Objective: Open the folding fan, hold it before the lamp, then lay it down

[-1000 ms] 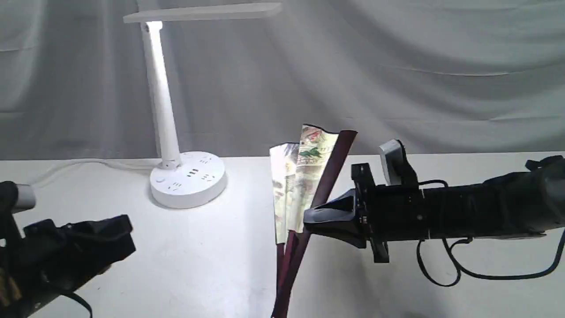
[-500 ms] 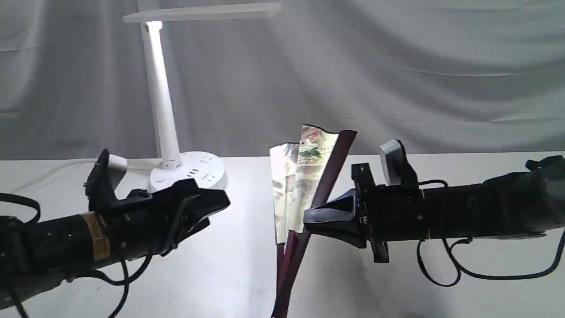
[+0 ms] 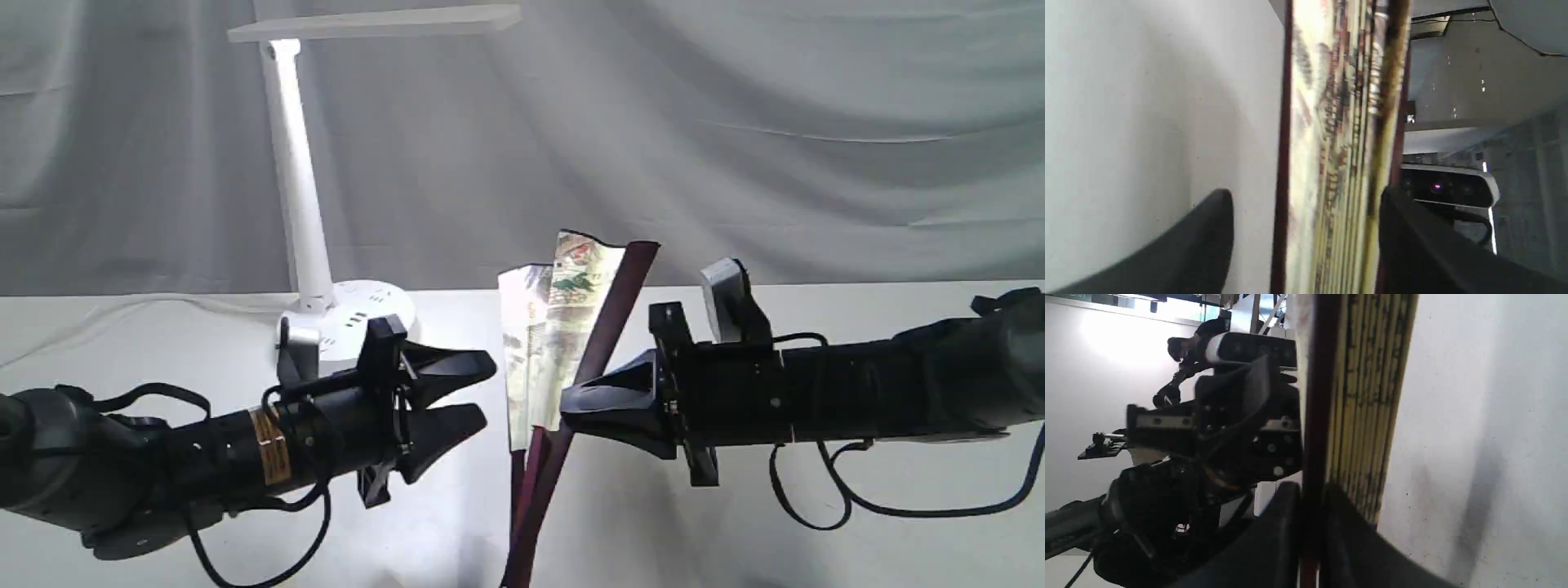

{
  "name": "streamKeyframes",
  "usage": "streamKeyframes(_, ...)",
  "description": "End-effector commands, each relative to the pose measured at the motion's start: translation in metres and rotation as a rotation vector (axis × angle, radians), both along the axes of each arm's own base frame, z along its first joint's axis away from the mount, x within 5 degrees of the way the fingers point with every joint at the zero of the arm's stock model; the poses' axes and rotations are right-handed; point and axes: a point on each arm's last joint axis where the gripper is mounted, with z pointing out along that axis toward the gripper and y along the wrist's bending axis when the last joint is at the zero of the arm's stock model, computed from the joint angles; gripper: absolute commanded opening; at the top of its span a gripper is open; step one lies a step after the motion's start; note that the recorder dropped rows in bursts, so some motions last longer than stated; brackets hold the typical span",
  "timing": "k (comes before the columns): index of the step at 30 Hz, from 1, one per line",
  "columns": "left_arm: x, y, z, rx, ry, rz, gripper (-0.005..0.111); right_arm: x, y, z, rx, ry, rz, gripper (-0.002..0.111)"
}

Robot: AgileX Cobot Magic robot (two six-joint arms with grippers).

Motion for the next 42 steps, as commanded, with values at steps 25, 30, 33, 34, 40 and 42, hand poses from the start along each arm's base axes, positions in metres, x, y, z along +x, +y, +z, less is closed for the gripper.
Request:
streamKeyframes(25, 0.019, -0.008, -0.021, -0.146, 0.049, -0.008, 0.046, -0.004, 0.012, 0.007, 0.032, -0.006, 0.031, 0.000)
streamKeyframes(30, 0.019, -0.008, -0.021, -0.146, 0.049, -0.008, 0.043, -0.006, 0.020, 0.007, 0.032, -0.005, 0.052, 0.000)
streamKeyframes(33, 0.019, -0.008, -0.021, -0.144, 0.049, -0.012, 0.042, -0.007, 0.024, 0.007, 0.032, -0.005, 0.061, 0.000)
streamKeyframes(34, 0.019, -0.008, -0.021, -0.145, 0.051, -0.011, 0.041, -0.007, 0.024, 0.007, 0.032, -0.005, 0.061, 0.000)
streamKeyframes(40, 0.019, -0.008, -0.021, -0.145, 0.053, -0.013, 0.023, -0.007, 0.025, 0.007, 0.032, -0.005, 0.063, 0.000)
streamKeyframes(42, 0.019, -0.008, -0.021, -0.145, 0.053, -0.013, 0.012, -0.007, 0.025, 0.007, 0.032, -0.005, 0.063, 0.000)
